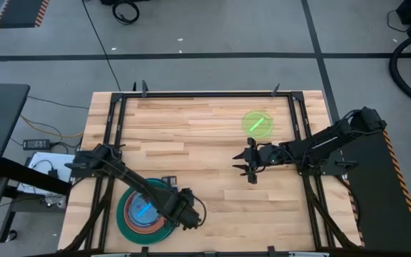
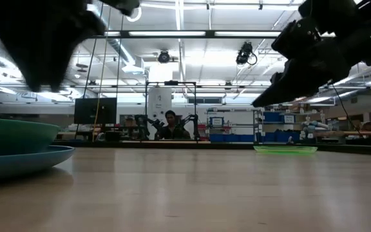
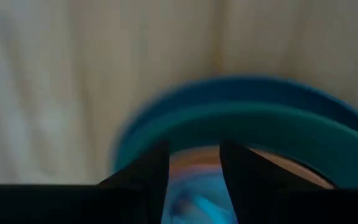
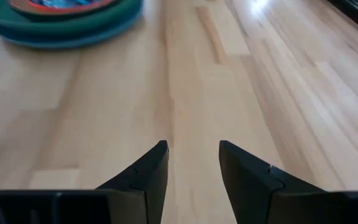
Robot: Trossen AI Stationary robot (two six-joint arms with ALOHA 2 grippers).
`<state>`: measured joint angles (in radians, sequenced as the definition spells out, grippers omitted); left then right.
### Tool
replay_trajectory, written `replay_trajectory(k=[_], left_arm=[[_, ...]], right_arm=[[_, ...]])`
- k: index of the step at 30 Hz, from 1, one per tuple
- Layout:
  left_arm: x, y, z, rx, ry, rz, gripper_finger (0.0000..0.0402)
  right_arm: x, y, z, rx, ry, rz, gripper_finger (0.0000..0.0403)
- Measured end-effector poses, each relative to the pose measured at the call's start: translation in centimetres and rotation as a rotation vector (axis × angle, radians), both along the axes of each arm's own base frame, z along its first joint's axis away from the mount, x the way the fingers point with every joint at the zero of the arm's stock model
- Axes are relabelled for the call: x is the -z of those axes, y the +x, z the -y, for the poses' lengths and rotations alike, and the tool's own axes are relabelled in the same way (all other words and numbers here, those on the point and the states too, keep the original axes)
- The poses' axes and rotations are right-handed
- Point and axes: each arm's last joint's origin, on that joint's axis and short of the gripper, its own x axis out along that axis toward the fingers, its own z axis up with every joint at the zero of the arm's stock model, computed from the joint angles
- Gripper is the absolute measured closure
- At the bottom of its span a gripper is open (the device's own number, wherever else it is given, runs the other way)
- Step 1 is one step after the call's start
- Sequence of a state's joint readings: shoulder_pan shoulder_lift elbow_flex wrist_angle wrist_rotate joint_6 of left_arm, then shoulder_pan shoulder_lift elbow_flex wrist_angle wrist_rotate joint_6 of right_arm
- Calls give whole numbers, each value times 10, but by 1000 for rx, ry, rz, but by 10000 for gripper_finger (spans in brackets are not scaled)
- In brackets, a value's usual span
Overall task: Stack plastic plates
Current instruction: Stack the light green plate on top of the blue plate
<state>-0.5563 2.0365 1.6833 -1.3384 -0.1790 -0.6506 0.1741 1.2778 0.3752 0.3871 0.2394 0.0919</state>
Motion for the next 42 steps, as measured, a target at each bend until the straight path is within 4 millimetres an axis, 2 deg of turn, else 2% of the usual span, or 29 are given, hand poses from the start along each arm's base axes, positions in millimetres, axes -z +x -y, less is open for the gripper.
replay_trajectory(k=[8, 13, 17, 21, 31, 36, 42], left_arm=[[-1, 13, -22, 201, 341, 118, 251], [14, 18, -28, 327, 438, 140, 251], [34, 20, -32, 390, 446, 146, 251], [46, 20, -37, 415, 439, 171, 251], [41, 9, -48, 398, 413, 289, 251], [37, 3, -61, 369, 399, 366, 251], [40, 3, -82, 325, 400, 392, 251]], right_arm=[[3, -8, 10, 267, -97, -158, 250], [-10, -8, 21, 443, -137, -324, 250], [-14, -13, 32, 529, -146, -436, 250], [-13, -16, 42, 531, -132, -509, 250], [-11, -20, 58, 504, -163, -587, 250], [-11, -22, 69, 571, -104, -586, 250], [-11, -27, 93, 695, -49, -582, 250]])
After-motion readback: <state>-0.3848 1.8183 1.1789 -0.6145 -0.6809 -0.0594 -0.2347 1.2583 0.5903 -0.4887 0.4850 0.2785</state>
